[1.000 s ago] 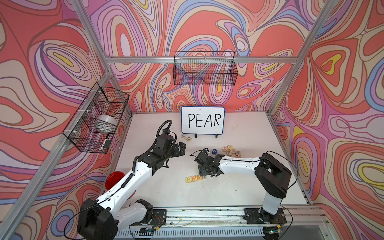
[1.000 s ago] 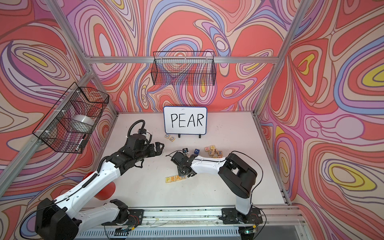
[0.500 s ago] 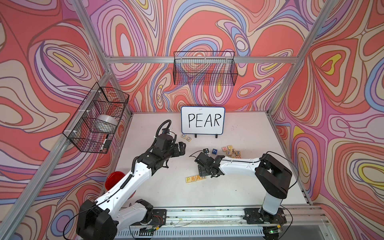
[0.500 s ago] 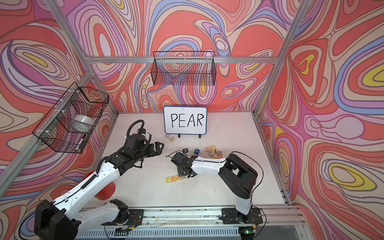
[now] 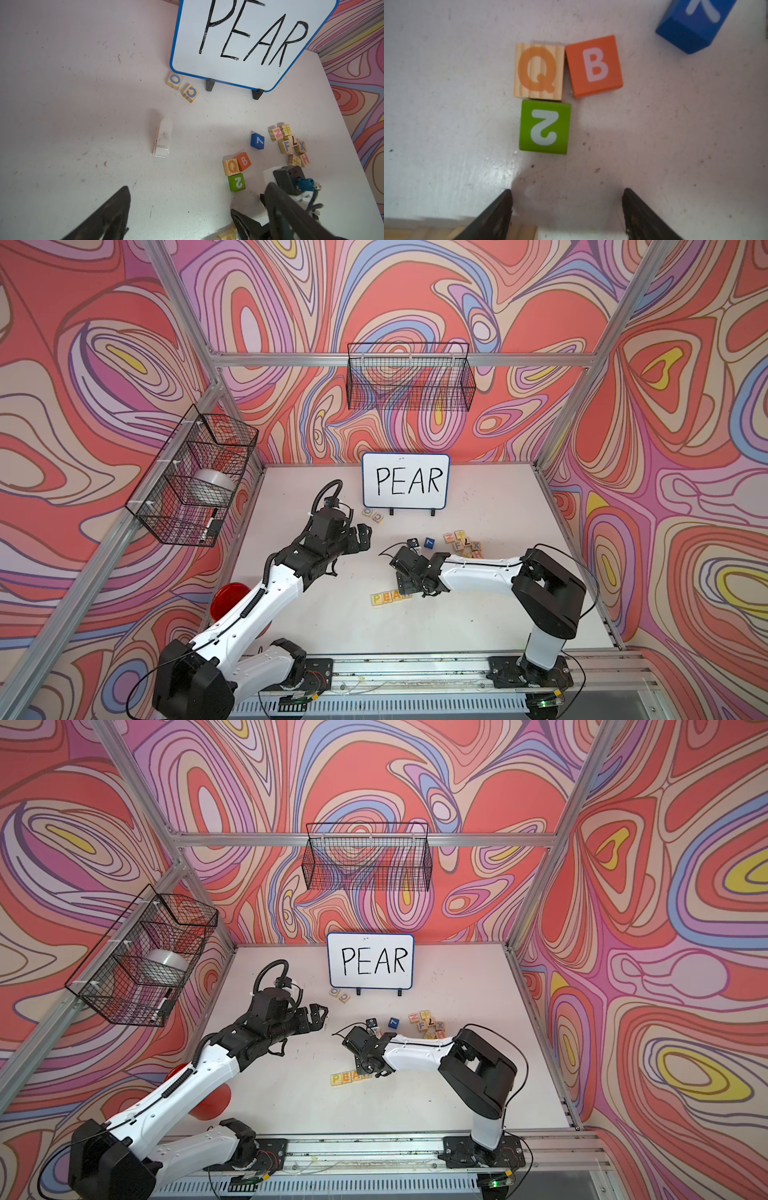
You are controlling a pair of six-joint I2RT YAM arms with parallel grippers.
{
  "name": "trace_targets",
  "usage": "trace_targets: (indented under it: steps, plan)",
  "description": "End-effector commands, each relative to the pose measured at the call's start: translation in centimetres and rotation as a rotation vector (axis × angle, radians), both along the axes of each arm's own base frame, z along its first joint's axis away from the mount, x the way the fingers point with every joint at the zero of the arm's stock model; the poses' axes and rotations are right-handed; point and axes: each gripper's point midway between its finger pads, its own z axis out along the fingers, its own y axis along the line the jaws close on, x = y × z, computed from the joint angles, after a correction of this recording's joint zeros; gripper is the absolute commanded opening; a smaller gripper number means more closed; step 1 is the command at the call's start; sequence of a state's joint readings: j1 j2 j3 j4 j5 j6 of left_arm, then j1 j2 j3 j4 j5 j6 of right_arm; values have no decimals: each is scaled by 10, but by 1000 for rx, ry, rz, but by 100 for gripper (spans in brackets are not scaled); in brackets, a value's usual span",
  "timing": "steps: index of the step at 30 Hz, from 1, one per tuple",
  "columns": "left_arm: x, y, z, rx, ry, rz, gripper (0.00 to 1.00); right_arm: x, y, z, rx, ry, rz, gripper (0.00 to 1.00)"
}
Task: Spell the uppercase word “pear” with letter blocks
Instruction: Move the letter block to the center of the board.
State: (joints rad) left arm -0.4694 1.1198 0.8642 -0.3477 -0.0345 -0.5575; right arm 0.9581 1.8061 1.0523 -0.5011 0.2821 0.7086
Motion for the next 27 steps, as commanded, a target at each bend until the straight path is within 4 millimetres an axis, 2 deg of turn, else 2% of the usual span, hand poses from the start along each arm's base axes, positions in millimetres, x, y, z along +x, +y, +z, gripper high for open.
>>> trace_targets:
  steps: [1, 18, 27]
  plan:
    - [-1, 3, 1, -3, -2, 9, 96, -16, -18, -13, -74, 50, 8, 84]
    - [0, 2, 2, -4, -2, 7, 96, -20, -16, -14, -76, 57, 52, 84]
    - [1, 2, 3, -5, -5, 9, 96, -11, -15, -7, -56, 8, -17, 85]
